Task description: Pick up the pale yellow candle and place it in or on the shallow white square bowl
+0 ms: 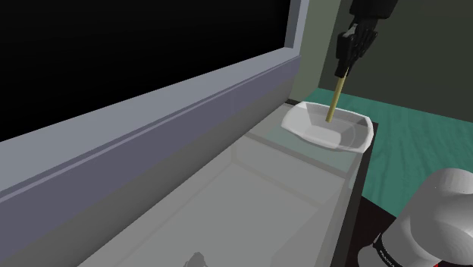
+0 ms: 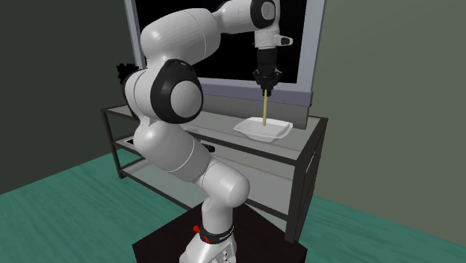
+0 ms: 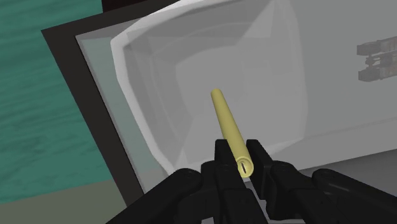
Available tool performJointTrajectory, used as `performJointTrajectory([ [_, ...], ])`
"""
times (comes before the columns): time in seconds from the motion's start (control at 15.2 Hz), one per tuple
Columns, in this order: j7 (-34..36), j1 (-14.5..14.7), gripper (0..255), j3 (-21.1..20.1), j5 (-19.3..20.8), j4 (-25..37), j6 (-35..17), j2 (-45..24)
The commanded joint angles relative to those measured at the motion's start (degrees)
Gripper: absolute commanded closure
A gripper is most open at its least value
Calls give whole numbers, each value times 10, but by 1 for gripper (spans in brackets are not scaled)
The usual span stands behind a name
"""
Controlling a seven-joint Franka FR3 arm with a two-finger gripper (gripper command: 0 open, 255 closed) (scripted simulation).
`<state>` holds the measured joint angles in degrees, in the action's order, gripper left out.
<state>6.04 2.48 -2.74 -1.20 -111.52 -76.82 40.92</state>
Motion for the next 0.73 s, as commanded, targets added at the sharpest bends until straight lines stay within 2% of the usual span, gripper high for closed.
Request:
performJointTrajectory([
  [0.0, 0, 0, 255, 0, 0, -5, -3, 2],
  [0.33, 0, 0, 255, 0, 0, -4, -3, 2],
  [0.4, 0, 0, 0, 0, 0, -4, -3, 2],
  [0.66, 0, 0, 0, 0, 0, -4, -3, 2],
])
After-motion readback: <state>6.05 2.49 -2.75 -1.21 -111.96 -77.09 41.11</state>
